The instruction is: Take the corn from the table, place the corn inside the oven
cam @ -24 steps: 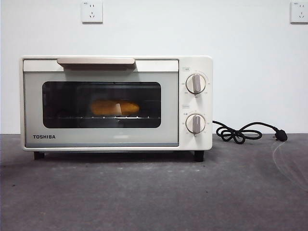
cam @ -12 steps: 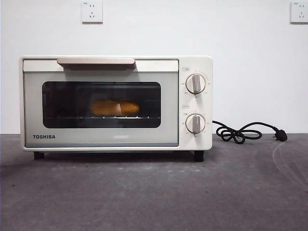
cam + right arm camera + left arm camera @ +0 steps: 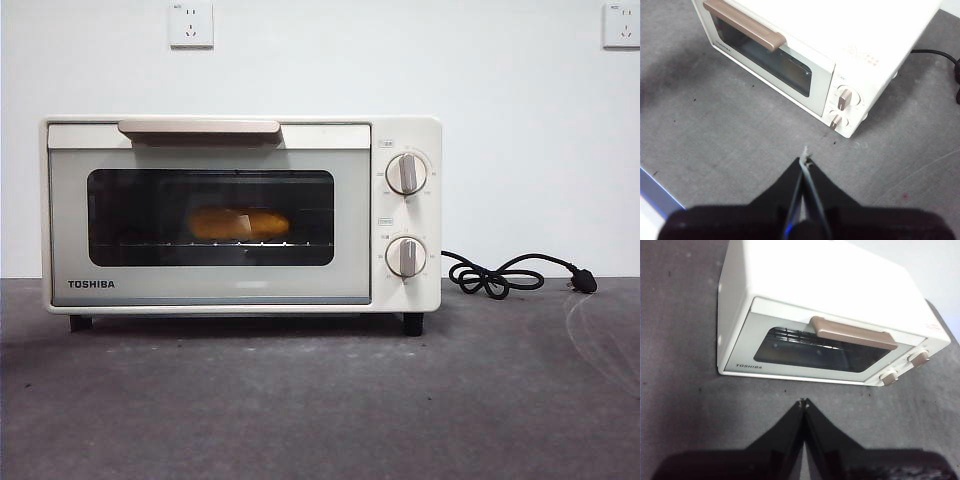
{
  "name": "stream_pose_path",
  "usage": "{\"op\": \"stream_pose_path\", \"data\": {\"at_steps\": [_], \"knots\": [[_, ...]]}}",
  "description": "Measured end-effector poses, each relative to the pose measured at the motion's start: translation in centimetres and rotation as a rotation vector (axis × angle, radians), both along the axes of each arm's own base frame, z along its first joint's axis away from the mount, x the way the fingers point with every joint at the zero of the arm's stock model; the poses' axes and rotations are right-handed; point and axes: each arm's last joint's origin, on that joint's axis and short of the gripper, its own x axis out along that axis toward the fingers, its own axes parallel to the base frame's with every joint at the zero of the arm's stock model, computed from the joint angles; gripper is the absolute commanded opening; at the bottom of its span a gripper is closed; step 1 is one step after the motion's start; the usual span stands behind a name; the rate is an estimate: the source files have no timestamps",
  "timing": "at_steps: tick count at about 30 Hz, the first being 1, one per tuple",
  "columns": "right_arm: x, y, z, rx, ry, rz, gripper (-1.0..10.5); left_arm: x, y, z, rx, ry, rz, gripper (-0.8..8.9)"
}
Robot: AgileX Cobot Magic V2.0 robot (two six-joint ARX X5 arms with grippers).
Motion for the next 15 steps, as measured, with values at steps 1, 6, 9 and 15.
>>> {"op": "stream_pose_path", "data": {"at_steps": [1, 6, 9, 15], "knots": [[0.0, 0.0, 0.0, 0.001, 0.0, -0.001, -0.1, 0.2, 0.0, -0.1, -0.001, 0.009, 0.0, -0.04], [0.0, 0.0, 0.0, 0.002, 0.001, -0.002, -0.1, 1.8, 0.1, -0.8, -0.005, 0.084, 0.001, -0.04], [0.0, 0.0, 0.0, 0.002, 0.001, -0.002, -0.1, 3.0, 0.2, -1.4, -0.007, 0.139, 0.003, -0.04], [0.0, 0.0, 0.0, 0.001, 0.002, -0.002, -0.1, 2.2, 0.0, -1.1, 0.058, 0.108, 0.058, -0.04]]}}
